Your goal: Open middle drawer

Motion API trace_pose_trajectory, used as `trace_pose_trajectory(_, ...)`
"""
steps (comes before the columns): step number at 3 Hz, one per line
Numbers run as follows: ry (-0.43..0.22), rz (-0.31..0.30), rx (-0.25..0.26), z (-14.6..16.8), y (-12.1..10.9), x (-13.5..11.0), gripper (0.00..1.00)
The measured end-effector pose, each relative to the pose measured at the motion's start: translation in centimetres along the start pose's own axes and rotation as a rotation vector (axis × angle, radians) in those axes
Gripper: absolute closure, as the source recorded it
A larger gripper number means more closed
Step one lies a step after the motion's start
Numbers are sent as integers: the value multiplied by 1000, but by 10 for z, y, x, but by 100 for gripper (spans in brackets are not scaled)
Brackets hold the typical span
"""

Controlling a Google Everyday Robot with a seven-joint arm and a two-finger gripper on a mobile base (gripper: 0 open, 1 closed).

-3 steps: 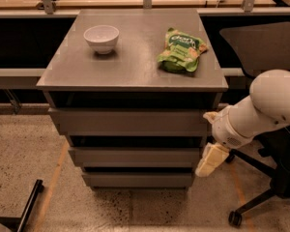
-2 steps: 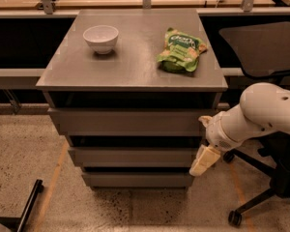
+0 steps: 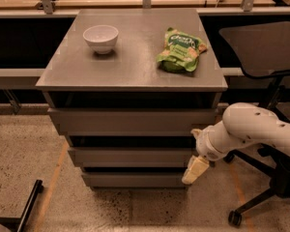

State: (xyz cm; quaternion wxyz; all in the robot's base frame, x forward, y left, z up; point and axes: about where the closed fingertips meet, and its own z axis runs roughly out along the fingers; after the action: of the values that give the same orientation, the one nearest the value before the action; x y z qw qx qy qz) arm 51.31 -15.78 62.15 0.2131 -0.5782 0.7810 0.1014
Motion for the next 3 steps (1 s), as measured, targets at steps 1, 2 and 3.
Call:
trace_pose_trajectory(1, 0, -30, -20, 23, 9, 9, 0)
trace_pose_trajectory(2, -8, -42, -34, 54, 10, 22, 0)
trace_pose_trajectory(3, -20, -48, -54, 85, 3, 31, 0)
